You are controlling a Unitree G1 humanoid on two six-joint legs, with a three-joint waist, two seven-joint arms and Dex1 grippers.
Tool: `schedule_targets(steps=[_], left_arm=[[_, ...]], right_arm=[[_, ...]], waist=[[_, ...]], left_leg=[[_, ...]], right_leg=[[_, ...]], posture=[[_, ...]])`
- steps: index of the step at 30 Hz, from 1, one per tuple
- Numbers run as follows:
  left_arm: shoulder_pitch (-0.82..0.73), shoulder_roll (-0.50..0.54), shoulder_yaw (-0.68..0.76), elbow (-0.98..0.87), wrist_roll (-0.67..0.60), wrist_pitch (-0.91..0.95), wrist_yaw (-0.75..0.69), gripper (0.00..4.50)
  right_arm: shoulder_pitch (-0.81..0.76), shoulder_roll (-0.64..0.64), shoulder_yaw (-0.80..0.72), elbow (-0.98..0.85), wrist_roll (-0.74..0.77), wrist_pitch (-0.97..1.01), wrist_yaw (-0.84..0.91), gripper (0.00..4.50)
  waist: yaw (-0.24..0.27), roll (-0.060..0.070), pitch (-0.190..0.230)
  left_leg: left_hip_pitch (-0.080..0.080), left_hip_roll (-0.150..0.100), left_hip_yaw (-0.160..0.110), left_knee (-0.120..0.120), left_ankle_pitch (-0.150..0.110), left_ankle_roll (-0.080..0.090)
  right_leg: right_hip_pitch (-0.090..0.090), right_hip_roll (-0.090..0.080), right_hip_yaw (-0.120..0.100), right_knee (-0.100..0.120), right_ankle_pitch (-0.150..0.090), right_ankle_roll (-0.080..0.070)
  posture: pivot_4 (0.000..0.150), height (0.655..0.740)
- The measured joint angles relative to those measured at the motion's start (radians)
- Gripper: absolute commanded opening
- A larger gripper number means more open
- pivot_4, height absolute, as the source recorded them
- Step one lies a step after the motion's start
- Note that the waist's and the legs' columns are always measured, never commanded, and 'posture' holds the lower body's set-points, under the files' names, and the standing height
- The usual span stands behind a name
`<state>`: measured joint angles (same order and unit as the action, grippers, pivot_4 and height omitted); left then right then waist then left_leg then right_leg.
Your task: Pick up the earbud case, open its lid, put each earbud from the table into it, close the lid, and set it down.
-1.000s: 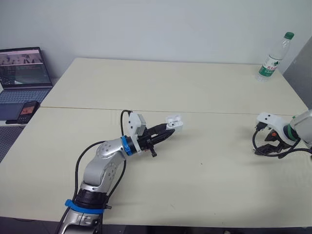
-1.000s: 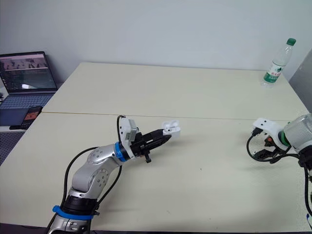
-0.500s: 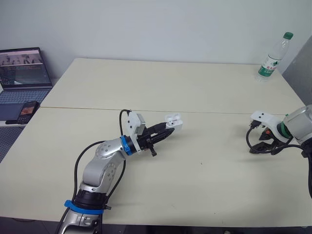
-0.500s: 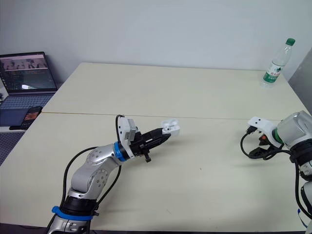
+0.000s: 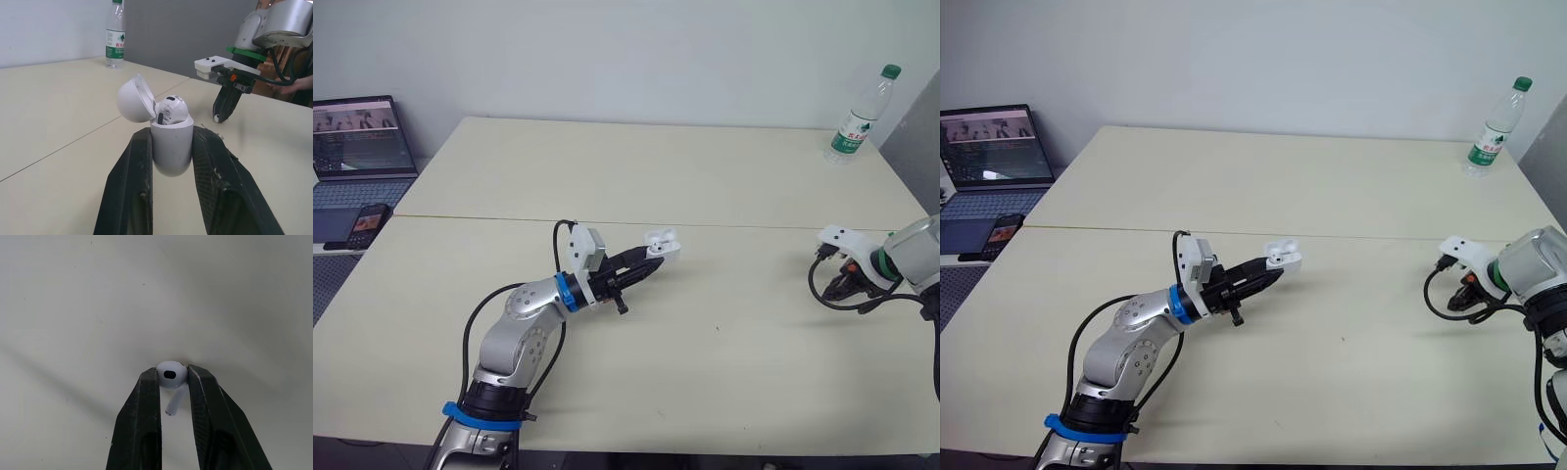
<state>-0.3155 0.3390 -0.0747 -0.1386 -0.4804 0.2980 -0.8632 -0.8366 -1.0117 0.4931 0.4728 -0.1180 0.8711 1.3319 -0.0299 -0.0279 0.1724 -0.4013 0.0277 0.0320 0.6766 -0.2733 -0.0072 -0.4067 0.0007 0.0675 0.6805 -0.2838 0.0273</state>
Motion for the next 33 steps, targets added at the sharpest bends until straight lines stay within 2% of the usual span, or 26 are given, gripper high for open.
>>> schedule_targets(steps=[3, 6, 13, 18, 21, 25, 33], left_arm=[[0.001, 0.000, 0.000, 0.000, -0.001, 0.000, 0.000, 0.76], [0.003, 0.000, 0.003, 0.000, -0.001, 0.000, 0.002, 0.76], [-0.015, -0.055, 0.026, -0.001, -0.055, 0.046, 0.061, 0.76], [-0.053, -0.072, 0.062, -0.008, -0.103, 0.091, 0.092, 0.76], [-0.057, -0.079, 0.074, -0.009, -0.117, 0.110, 0.110, 0.76], [-0.070, -0.101, 0.088, -0.011, -0.144, 0.133, 0.139, 0.76], [-0.073, -0.109, 0.101, -0.016, -0.171, 0.157, 0.170, 0.76]], right_arm=[[0.004, 0.003, -0.015, -0.043, 0.010, -0.002, -0.002, 0.41], [-0.016, 0.055, -0.113, -0.129, 0.060, 0.050, -0.040, 0.41], [-0.071, 0.368, -0.466, -0.493, 0.237, 0.254, -0.304, 0.41], [0.008, 0.696, -0.662, -0.699, 0.332, 0.266, -0.566, 0.41], [0.042, 0.825, -0.721, -0.790, 0.368, 0.204, -0.689, 0.41], [0.134, 0.995, -0.731, -0.879, 0.395, 0.097, -0.847, 0.41], [0.279, 1.026, -0.607, -0.951, 0.411, -0.070, -0.939, 0.41]], waist=[[-0.001, 0.000, 0.000], [-0.006, 0.000, 0.000], [0.002, 0.001, 0.000], [0.006, 0.000, 0.000], [0.005, 0.000, 0.000], [0.002, 0.001, 0.000], [-0.001, 0.001, 0.000]], left_leg=[[0.000, 0.000, 0.000, 0.000, 0.000, 0.000], [0.001, 0.001, 0.000, 0.000, 0.000, 0.000], [-0.001, 0.001, -0.006, 0.000, 0.000, 0.000], [-0.006, -0.001, -0.007, 0.001, 0.000, 0.000], [-0.006, -0.001, -0.007, 0.001, 0.000, 0.000], [-0.006, -0.001, -0.008, 0.001, 0.000, 0.000], [-0.005, -0.001, -0.007, 0.001, 0.000, 0.000]], right_leg=[[0.000, 0.000, 0.000, 0.000, 0.000, 0.000], [0.000, 0.000, 0.000, 0.001, 0.000, 0.000], [0.001, 0.000, -0.005, 0.001, 0.000, 0.000], [-0.001, -0.002, -0.006, 0.001, 0.001, 0.000], [-0.002, -0.003, -0.007, 0.001, 0.001, 0.000], [-0.002, -0.003, -0.008, 0.002, 0.001, 0.000], [-0.002, -0.002, -0.007, 0.002, 0.001, 0.000]], posture=[[0.150, 0.7400], [0.150, 0.7400], [0.150, 0.7400], [0.150, 0.7400], [0.150, 0.7400], [0.150, 0.7400], [0.150, 0.7400]])
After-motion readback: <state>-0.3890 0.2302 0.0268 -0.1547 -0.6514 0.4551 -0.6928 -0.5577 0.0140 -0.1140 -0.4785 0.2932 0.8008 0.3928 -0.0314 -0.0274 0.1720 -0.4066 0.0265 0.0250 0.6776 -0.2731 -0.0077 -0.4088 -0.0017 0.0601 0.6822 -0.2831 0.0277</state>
